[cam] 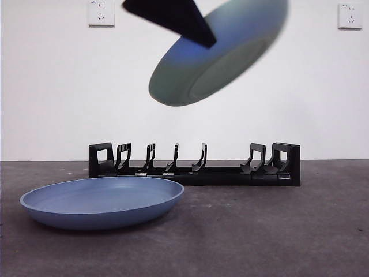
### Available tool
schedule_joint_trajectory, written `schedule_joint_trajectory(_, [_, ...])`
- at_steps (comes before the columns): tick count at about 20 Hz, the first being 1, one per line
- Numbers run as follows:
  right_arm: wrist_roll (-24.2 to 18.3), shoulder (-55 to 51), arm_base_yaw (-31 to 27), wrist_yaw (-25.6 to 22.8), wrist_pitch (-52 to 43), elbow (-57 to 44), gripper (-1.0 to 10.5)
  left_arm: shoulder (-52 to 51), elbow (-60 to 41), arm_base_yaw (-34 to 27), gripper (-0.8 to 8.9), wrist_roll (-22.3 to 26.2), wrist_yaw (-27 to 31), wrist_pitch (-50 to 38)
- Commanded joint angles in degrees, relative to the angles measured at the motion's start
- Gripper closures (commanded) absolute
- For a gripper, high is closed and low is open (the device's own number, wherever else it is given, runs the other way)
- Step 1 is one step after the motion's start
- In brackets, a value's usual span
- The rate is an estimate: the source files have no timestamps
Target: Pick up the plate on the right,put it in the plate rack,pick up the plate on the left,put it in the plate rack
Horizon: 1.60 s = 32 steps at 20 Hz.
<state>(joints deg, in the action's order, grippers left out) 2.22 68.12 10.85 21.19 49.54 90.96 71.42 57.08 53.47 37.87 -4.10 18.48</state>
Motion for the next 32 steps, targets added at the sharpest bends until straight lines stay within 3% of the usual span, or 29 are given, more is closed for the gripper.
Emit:
schedule_joint_trajectory(1, [0.37,-3.15,0.0,-3.32,0.72,-0.11,5.1,-0.24,0.35,-6.95,8.22,-17.68,-9.01,-8.96])
schedule_joint_trajectory(4, [-0.31,-5.79,0.0,-3.23,5.09,-0.11,5.1,-0.24,0.35,-15.39,8.22,-29.53,-15.52,-19.23])
schedule_joint_trajectory(9, [-2.34,-5.68,0.07,-2.67,11.45,-0.17,5.1,-0.2,0.35,-24.41,8.22,-37.59,-21.77,-26.08])
schedule_joint_trajectory(20, [-3.04,-2.21,0.11,5.01,17.33,-0.26,5.1,7.3,0.35,-35.63,8.22,-39.87,-30.86,-31.32])
schedule_joint_trajectory(32, [-3.96,-0.85,5.49,4.76,20.0,-0.28,5.1,21.64,0.55,-38.29,8.22,-40.59,-29.92,-38.07])
